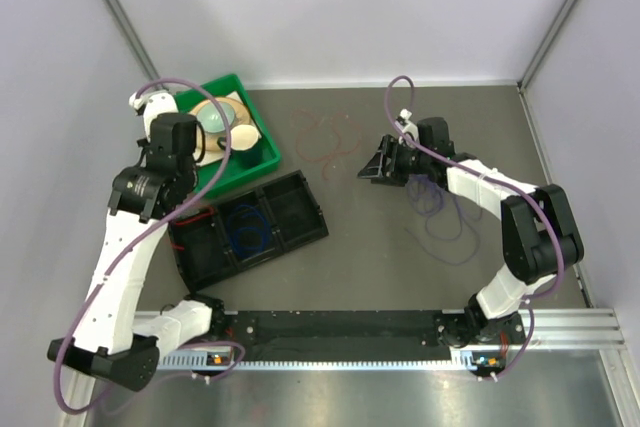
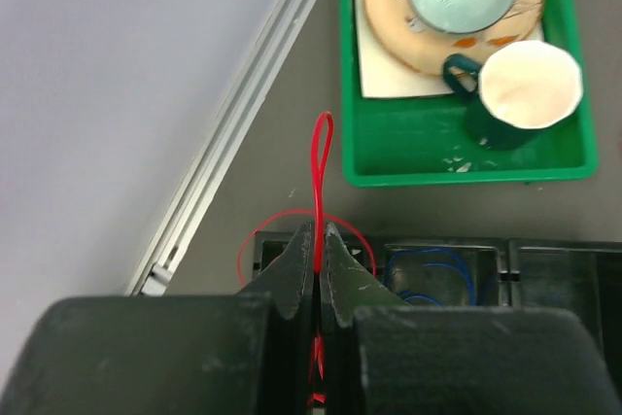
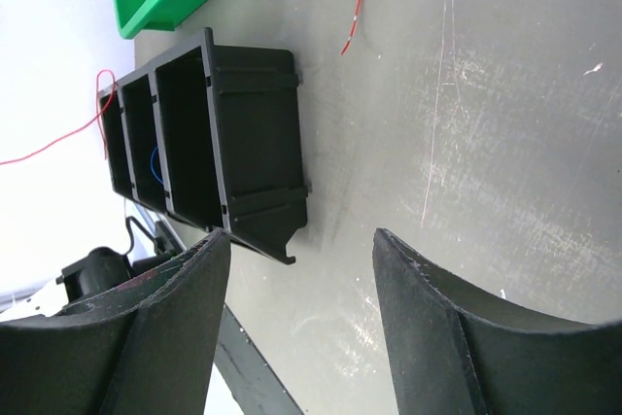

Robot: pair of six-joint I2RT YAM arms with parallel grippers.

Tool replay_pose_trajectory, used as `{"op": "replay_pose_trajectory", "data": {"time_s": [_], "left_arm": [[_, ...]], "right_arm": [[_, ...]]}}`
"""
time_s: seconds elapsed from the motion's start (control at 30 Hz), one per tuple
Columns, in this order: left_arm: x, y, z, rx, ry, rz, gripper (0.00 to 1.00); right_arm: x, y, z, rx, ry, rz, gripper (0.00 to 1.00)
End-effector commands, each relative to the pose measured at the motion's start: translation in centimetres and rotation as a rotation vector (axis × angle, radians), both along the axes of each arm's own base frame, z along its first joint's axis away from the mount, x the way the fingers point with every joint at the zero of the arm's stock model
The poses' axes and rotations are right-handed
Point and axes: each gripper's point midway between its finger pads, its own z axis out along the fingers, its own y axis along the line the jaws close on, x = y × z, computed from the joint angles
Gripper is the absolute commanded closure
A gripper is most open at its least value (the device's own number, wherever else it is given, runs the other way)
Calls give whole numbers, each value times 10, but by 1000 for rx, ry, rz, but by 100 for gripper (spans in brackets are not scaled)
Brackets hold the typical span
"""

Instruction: Untangle the cables

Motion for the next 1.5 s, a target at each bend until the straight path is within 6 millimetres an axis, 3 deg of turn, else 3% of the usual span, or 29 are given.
{"op": "replay_pose_trajectory", "data": {"time_s": [0.0,0.03,0.1,0.13,0.33,0.47,0.67,0.97,1.2,1.23,1.3,1.33,1.47], "left_arm": [[-9,10,13,-18,-34,18,100],[-10,9,31,-31,-72,5,100],[-17,9,43,-29,-60,-12,100],[-20,7,58,-40,-87,-33,100],[-30,-13,85,-112,-146,-163,100],[-35,-14,112,-118,-233,-193,100],[-51,-11,173,-122,-431,-219,100],[-56,-14,210,-137,-544,-249,100],[-39,-14,237,-115,-578,-228,100],[-30,-12,237,-106,-567,-204,100],[-31,-8,254,-96,-606,-181,100],[-18,-11,254,-87,-590,-175,100],[-7,-17,281,-92,-667,-199,100]], "right_arm": [[-1,11,11,28,-44,36,40],[0,10,11,26,-44,35,40],[0,11,11,25,-46,38,40],[1,12,11,28,-45,38,40],[4,16,15,48,-55,37,40],[2,19,16,47,-54,45,40],[1,18,19,47,-57,40,40],[1,19,24,51,-64,38,40],[0,21,27,55,-68,42,40],[0,21,28,56,-71,42,40],[1,21,29,56,-73,41,40],[1,21,29,57,-73,42,40],[4,23,34,59,-88,52,40]]}}
